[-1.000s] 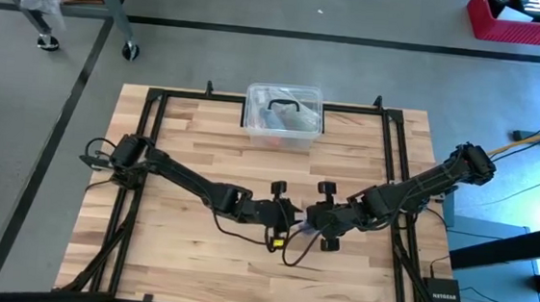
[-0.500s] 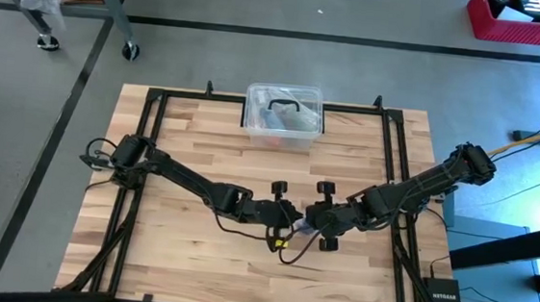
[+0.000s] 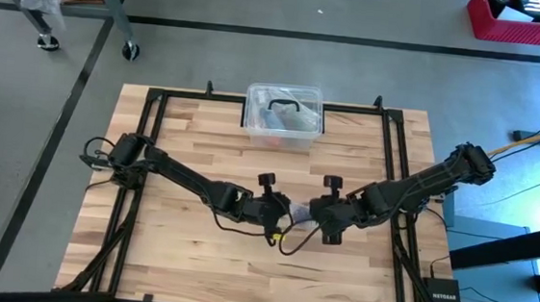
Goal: Roll bandage
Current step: Close the transparent zip bag, then open the transparent bin
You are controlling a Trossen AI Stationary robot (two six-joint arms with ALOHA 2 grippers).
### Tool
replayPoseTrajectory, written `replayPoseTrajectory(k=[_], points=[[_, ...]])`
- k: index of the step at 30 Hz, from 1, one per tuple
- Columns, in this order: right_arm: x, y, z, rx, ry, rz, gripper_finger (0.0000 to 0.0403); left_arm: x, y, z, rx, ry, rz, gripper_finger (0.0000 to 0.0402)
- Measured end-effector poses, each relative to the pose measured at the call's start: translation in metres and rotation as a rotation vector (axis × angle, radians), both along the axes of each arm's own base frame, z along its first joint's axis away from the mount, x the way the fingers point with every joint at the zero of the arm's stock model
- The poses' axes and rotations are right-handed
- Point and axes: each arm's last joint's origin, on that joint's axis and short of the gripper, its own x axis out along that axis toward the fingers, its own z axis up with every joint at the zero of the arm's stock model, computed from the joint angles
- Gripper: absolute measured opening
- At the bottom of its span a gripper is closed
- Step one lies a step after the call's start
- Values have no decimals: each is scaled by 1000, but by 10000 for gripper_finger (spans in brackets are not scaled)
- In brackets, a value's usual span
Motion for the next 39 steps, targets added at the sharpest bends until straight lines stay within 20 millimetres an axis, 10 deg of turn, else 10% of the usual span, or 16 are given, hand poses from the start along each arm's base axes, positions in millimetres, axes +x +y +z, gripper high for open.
replayPoseTrajectory(k=[13,21,32,39], points=[[-2,0,31,-15,13,4,31,-4,-13,12,50,50,-25,10],[-3,-4,12,-112,2,-26,36,-4,-29,37,-2,21,-17,82],[17,-47,-17,-170,-60,-68,191,-53,-10,48,-12,265,163,143],[16,-107,0,-210,-81,-134,259,-93,21,51,69,361,316,143]])
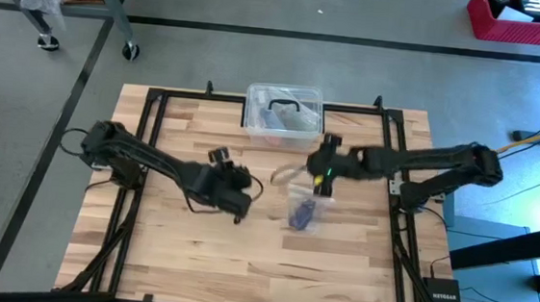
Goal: Roll bandage
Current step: Open the transparent bin
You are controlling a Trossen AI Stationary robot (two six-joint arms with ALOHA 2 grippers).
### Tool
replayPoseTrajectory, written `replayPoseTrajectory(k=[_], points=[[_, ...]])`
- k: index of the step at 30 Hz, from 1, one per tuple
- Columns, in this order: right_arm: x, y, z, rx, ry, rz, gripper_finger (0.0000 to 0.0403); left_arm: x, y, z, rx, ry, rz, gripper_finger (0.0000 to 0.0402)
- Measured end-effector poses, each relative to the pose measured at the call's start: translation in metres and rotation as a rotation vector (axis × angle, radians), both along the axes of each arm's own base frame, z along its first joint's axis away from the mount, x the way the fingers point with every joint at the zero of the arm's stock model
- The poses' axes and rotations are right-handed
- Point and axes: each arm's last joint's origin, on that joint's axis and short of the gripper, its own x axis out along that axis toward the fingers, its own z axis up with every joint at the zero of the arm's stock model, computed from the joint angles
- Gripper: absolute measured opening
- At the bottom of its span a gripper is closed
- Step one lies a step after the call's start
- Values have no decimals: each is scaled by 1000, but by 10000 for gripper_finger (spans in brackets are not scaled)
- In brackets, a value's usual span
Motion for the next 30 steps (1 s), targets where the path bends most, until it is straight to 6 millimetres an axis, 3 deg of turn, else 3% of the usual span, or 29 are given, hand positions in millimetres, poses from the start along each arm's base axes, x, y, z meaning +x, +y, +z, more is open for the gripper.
replayPoseTrajectory(k=[9,14,22,26,30], points=[[-31,-93,55,75,-400,-137,266,-54,63,28,-6,-202,112,143],[-44,-131,66,51,-532,-267,266,-78,111,35,-2,-426,147,143],[-67,-174,46,299,-523,-392,266,-92,182,21,-261,-698,62,143],[-78,-193,19,441,-548,-434,266,-96,210,3,-328,-731,127,143],[-87,-203,-10,551,-527,-498,266,-98,225,-12,-345,-757,198,143]])
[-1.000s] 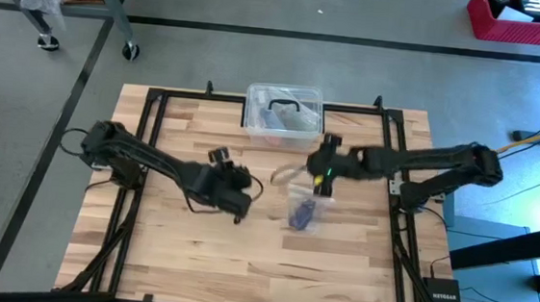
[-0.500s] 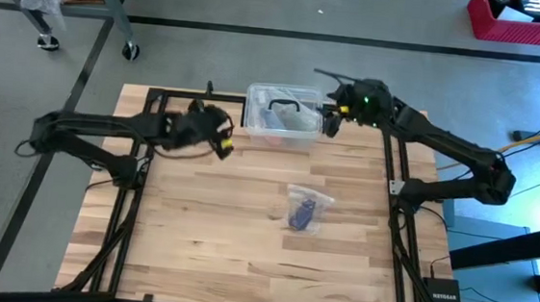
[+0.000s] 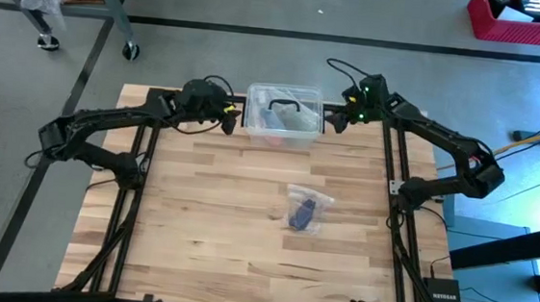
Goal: Roll bandage
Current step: Open the transparent bin
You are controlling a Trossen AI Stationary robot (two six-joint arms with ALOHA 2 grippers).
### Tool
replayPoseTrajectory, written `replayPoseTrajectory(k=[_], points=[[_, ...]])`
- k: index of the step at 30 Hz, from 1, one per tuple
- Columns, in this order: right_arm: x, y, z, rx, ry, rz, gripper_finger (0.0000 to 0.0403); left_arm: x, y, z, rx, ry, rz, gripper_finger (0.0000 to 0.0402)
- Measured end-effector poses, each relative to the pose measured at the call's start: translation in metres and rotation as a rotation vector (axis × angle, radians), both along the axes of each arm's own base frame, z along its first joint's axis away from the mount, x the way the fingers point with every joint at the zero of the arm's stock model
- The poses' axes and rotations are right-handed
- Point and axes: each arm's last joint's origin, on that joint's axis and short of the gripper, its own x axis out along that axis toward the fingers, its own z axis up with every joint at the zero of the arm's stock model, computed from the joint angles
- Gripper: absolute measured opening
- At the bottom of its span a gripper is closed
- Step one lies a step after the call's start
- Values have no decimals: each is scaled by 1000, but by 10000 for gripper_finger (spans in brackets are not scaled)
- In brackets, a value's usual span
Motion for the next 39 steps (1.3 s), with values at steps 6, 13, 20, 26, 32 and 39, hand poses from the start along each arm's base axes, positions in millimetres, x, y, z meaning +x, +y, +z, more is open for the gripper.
replayPoseTrajectory(k=[6,13,20,26,32,39], points=[[4,0,-16,78,-73,77,266,7,8,-16,-9,-103,-3,143],[3,0,-11,60,-101,70,266,10,10,-22,-8,-108,-26,143],[4,4,-4,112,-166,86,266,1,20,-17,-5,-121,24,143],[17,4,-10,114,-168,79,266,4,28,-32,-51,-92,50,143],[30,9,-20,125,-127,94,266,12,26,-36,-46,-96,-17,143],[28,10,-15,103,-141,102,266,15,18,-32,-28,-95,-63,143]])
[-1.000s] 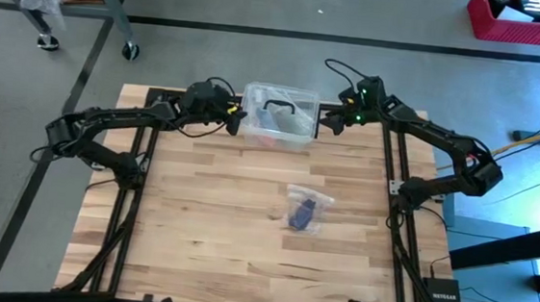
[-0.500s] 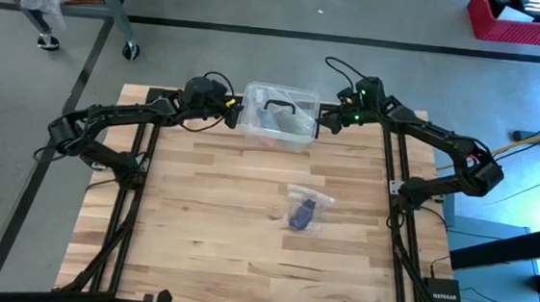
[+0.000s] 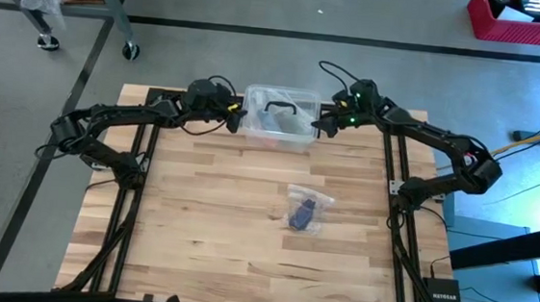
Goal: Roll bandage
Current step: Open the transparent bin
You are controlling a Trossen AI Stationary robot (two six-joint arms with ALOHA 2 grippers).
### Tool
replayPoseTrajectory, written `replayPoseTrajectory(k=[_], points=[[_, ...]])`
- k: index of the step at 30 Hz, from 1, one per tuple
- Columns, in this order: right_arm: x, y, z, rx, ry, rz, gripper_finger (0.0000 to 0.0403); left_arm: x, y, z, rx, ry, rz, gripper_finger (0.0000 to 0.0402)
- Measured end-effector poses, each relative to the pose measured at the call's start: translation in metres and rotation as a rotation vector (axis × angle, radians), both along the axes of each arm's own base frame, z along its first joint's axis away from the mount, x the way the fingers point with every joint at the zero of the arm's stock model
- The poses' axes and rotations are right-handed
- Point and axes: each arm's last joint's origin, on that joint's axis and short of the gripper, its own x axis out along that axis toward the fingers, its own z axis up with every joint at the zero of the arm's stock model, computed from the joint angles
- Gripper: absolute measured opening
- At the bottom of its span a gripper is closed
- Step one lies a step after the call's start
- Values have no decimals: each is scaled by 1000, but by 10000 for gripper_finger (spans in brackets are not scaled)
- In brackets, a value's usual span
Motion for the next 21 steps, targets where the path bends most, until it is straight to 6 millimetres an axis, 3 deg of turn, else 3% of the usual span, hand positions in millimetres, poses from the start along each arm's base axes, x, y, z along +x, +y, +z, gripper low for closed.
replayPoseTrajectory(k=[10,21], points=[[-7,8,23,-92,-75,22,266,6,-7,3,48,-19,-56,143],[-7,10,28,-133,-118,93,259,13,-17,7,100,-34,-109,143]])
